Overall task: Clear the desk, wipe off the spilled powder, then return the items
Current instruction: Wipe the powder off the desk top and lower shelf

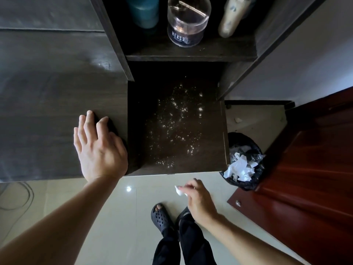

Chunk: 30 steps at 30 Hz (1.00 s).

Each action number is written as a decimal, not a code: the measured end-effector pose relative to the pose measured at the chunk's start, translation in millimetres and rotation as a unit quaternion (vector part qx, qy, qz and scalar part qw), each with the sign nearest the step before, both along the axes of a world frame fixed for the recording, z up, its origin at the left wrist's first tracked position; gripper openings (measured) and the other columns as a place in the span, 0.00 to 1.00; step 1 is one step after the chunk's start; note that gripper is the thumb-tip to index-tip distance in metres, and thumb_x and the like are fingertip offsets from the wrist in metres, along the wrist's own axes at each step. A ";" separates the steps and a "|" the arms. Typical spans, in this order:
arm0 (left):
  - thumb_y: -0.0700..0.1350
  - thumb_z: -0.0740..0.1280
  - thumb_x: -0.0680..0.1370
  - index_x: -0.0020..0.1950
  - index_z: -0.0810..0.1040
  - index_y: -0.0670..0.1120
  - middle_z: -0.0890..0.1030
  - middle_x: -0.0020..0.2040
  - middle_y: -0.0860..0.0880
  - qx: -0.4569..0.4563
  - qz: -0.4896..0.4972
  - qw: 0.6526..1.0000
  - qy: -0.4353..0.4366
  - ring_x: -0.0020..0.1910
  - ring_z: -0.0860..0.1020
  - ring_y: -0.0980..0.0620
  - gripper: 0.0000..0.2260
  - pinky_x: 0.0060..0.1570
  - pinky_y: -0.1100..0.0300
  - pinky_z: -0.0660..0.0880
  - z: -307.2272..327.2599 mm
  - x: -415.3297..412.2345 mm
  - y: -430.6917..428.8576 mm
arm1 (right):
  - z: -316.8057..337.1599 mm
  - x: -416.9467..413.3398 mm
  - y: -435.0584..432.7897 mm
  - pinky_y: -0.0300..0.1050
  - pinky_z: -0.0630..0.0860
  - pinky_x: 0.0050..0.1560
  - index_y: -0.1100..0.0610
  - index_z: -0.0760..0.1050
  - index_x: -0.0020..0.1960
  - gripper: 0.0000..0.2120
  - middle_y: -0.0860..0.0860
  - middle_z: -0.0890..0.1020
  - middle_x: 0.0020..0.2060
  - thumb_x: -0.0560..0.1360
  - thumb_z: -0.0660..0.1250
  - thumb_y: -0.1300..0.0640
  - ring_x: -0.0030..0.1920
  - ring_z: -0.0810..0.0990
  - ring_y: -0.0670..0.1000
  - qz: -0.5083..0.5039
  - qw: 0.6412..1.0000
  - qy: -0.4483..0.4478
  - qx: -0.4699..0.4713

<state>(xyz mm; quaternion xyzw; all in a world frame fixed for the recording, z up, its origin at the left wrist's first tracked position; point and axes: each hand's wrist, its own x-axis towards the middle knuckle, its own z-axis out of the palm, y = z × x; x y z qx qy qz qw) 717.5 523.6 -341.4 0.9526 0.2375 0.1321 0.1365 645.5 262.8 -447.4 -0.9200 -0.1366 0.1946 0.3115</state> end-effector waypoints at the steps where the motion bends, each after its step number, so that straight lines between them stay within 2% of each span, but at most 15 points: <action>1: 0.41 0.56 0.75 0.63 0.71 0.38 0.66 0.72 0.37 -0.002 0.000 1.000 0.002 0.73 0.60 0.38 0.18 0.72 0.42 0.54 0.5 -0.1 -0.5 | 5.7 5.8 -3.3 0.29 0.68 0.46 0.50 0.80 0.57 0.28 0.43 0.70 0.42 0.67 0.64 0.77 0.45 0.69 0.41 0.000 1.000 0.010 0.016; 3: 0.42 0.55 0.75 0.63 0.71 0.38 0.66 0.72 0.36 -0.005 0.000 1.000 0.004 0.73 0.60 0.38 0.19 0.73 0.43 0.54 0.8 1.2 -0.8 | 12.7 46.9 -12.6 0.33 0.69 0.46 0.52 0.80 0.57 0.27 0.46 0.72 0.43 0.68 0.63 0.77 0.45 0.71 0.46 -0.055 0.998 -0.017 0.028; 5: 0.42 0.55 0.75 0.64 0.71 0.38 0.66 0.72 0.36 -0.003 -0.001 1.000 0.005 0.73 0.60 0.37 0.19 0.73 0.43 0.54 -0.1 1.5 -0.4 | 21.6 113.6 -22.1 0.37 0.70 0.46 0.55 0.81 0.56 0.23 0.53 0.76 0.43 0.70 0.62 0.76 0.44 0.74 0.53 -0.161 0.984 -0.073 0.009; 7: 0.42 0.56 0.75 0.64 0.71 0.38 0.66 0.72 0.36 -0.002 -0.003 1.000 0.006 0.73 0.60 0.38 0.19 0.73 0.43 0.54 -0.5 1.0 0.2 | 23.7 178.6 -30.5 0.32 0.66 0.49 0.59 0.81 0.56 0.17 0.60 0.80 0.49 0.73 0.62 0.73 0.49 0.78 0.59 -0.249 0.963 -0.093 -0.038; 9: 0.42 0.56 0.75 0.64 0.71 0.38 0.66 0.72 0.36 -0.004 -0.002 1.000 0.010 0.73 0.59 0.38 0.19 0.73 0.43 0.54 0.4 0.3 0.6 | 12.5 218.3 -31.8 0.32 0.66 0.50 0.59 0.80 0.59 0.16 0.60 0.80 0.54 0.75 0.62 0.68 0.54 0.78 0.59 -0.300 0.950 -0.063 -0.061; 11: 0.42 0.56 0.75 0.64 0.71 0.39 0.65 0.72 0.36 -0.006 -0.001 1.000 0.013 0.73 0.59 0.37 0.18 0.73 0.43 0.53 0.2 0.1 0.7 | 3.2 221.4 -19.6 0.38 0.69 0.54 0.58 0.79 0.59 0.15 0.60 0.79 0.54 0.75 0.62 0.67 0.53 0.78 0.60 -0.279 0.955 -0.067 -0.082; 14: 0.41 0.57 0.75 0.64 0.71 0.39 0.65 0.72 0.36 -0.008 -0.003 1.000 0.017 0.74 0.59 0.37 0.18 0.73 0.43 0.53 0.6 0.1 0.7 | -6.5 165.0 -6.3 0.43 0.72 0.49 0.55 0.81 0.56 0.16 0.56 0.77 0.45 0.73 0.64 0.70 0.45 0.76 0.57 -0.121 0.981 -0.143 -0.055; 16: 0.41 0.57 0.75 0.64 0.71 0.39 0.65 0.72 0.36 -0.010 -0.002 1.000 0.018 0.73 0.59 0.37 0.18 0.73 0.43 0.53 1.4 0.6 0.0 | -5.0 111.2 -10.3 0.38 0.68 0.44 0.54 0.81 0.56 0.20 0.52 0.75 0.42 0.71 0.64 0.73 0.42 0.72 0.52 -0.025 0.993 -0.111 -0.033; 19: 0.41 0.57 0.75 0.63 0.71 0.38 0.65 0.72 0.36 -0.011 0.001 1.000 0.018 0.73 0.60 0.37 0.18 0.73 0.43 0.53 2.3 0.3 -0.3 | 11.3 77.6 -17.1 0.35 0.67 0.45 0.53 0.81 0.56 0.20 0.49 0.74 0.41 0.72 0.63 0.72 0.43 0.69 0.47 0.093 0.996 -0.013 -0.002; 21: 0.41 0.57 0.75 0.63 0.72 0.38 0.66 0.72 0.36 -0.011 0.004 1.000 0.017 0.73 0.60 0.37 0.18 0.73 0.42 0.54 2.5 1.2 -0.2 | 20.8 118.2 -12.8 0.43 0.72 0.43 0.53 0.82 0.53 0.17 0.49 0.75 0.41 0.73 0.64 0.70 0.43 0.72 0.50 0.094 0.995 -0.026 -0.011; 24: 0.42 0.57 0.76 0.64 0.72 0.38 0.66 0.72 0.36 -0.011 0.005 1.000 0.017 0.73 0.61 0.36 0.18 0.73 0.42 0.54 3.1 1.5 -1.0 | 35.9 223.8 12.7 0.51 0.75 0.45 0.56 0.81 0.54 0.15 0.55 0.77 0.46 0.73 0.64 0.69 0.47 0.76 0.58 0.012 0.992 -0.116 -0.049; 27: 0.43 0.56 0.76 0.64 0.72 0.38 0.66 0.72 0.36 -0.013 0.004 1.000 0.014 0.73 0.60 0.37 0.19 0.73 0.42 0.55 3.6 1.2 -1.1 | 44.7 316.2 40.7 0.52 0.71 0.55 0.59 0.76 0.60 0.16 0.61 0.75 0.58 0.75 0.59 0.67 0.58 0.74 0.63 -0.036 0.980 -0.151 -0.121; 30: 0.43 0.56 0.76 0.64 0.72 0.38 0.66 0.71 0.36 -0.010 0.007 1.000 0.009 0.73 0.61 0.37 0.19 0.72 0.42 0.56 2.7 0.7 -0.9 | 27.9 368.5 52.9 0.53 0.61 0.67 0.61 0.68 0.68 0.18 0.62 0.69 0.68 0.80 0.53 0.61 0.68 0.66 0.62 -0.009 0.967 -0.119 -0.225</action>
